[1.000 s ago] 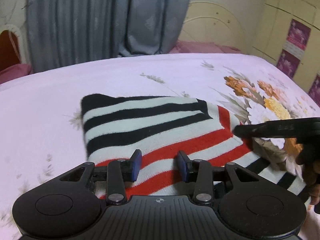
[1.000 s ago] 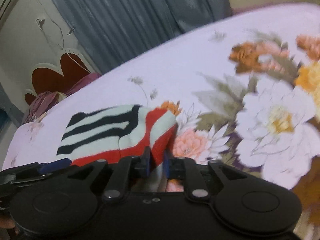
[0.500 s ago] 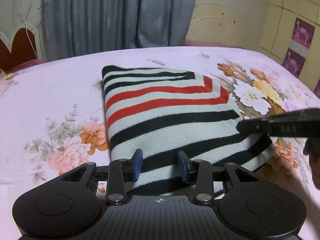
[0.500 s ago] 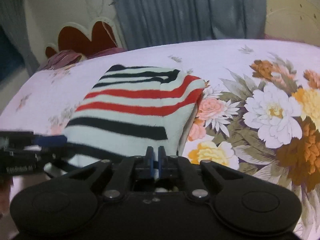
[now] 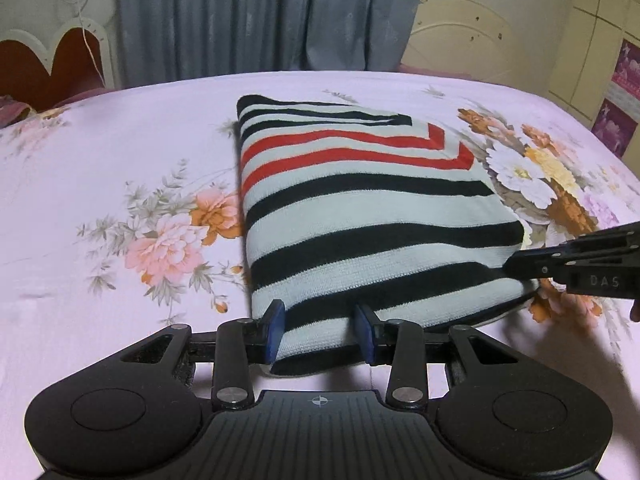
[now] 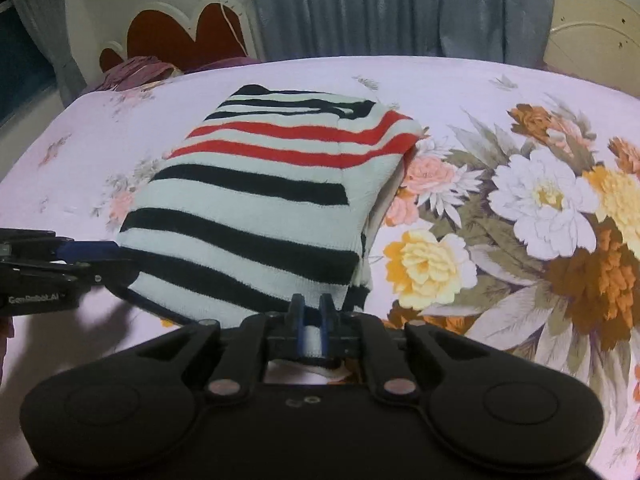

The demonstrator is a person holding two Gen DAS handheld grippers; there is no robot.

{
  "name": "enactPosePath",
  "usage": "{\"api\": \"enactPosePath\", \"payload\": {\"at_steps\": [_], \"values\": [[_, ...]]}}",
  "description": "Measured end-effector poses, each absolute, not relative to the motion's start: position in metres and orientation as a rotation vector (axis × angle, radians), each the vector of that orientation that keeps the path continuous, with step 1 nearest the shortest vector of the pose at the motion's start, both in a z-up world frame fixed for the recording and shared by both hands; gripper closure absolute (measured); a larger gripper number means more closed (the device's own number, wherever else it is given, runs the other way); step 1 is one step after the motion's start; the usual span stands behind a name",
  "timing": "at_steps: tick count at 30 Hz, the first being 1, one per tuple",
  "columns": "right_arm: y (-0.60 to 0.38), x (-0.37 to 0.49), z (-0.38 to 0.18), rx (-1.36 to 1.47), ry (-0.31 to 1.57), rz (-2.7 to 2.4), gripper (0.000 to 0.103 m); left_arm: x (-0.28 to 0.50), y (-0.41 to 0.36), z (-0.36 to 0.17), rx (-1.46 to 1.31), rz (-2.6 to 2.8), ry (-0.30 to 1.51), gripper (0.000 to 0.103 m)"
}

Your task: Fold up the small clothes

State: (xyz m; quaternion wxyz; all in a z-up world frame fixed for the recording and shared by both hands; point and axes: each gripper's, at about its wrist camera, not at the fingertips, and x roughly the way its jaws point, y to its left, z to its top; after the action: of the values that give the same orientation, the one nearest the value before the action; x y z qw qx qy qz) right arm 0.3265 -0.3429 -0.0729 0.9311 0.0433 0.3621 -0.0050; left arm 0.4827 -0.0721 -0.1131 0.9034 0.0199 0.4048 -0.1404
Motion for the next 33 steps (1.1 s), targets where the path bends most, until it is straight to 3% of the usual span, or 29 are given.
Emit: {"api": "enactPosePath", "payload": {"at_steps": [6, 8, 9, 10, 11, 12, 13, 15, 16, 24, 33], "values": [[-0.352, 0.320, -0.070, 0.158, 0.737, 0.017, 0.095, 0.480, -0.075, -0.106, 0.043, -0.270, 0.833, 0.065], [-0.355, 0.313, -0.057, 0.196, 0.679, 0.033, 0.086, 0.477, -0.074, -0.098, 0.037, -0.249, 0.799, 0.065], [-0.358, 0.308, -0.050, 0.221, 0.643, 0.044, 0.076, 0.476, -0.073, -0.093, 0.034, -0.240, 0.777, 0.065], [-0.362, 0.305, -0.044, 0.250, 0.612, 0.051, 0.072, 0.477, -0.073, -0.089, 0.033, -0.237, 0.762, 0.063], [-0.367, 0.305, -0.039, 0.277, 0.594, 0.051, 0.070, 0.479, -0.074, -0.085, 0.033, -0.231, 0.752, 0.056], [-0.372, 0.307, -0.036, 0.302, 0.586, 0.050, 0.066, 0.482, -0.074, -0.082, 0.032, -0.223, 0.742, 0.027], [-0.378, 0.310, -0.034, 0.336, 0.580, 0.048, 0.054, 0.484, -0.074, -0.079, 0.027, -0.211, 0.716, 0.009], [-0.391, 0.318, -0.032, 0.404, 0.571, 0.042, 0.043, 0.490, -0.076, -0.072, 0.022, -0.209, 0.681, 0.007], [-0.397, 0.322, -0.032, 0.432, 0.569, 0.045, 0.043, 0.495, -0.078, -0.071, 0.025, -0.217, 0.686, 0.007], [-0.447, 0.357, -0.060, 0.673, 0.598, 0.048, 0.041, 0.543, -0.082, -0.074, 0.021, -0.248, 0.718, 0.007], [-0.467, 0.377, -0.084, 0.747, 0.648, 0.072, 0.041, 0.602, -0.048, -0.121, -0.292, -0.321, 0.904, 0.008]]}}
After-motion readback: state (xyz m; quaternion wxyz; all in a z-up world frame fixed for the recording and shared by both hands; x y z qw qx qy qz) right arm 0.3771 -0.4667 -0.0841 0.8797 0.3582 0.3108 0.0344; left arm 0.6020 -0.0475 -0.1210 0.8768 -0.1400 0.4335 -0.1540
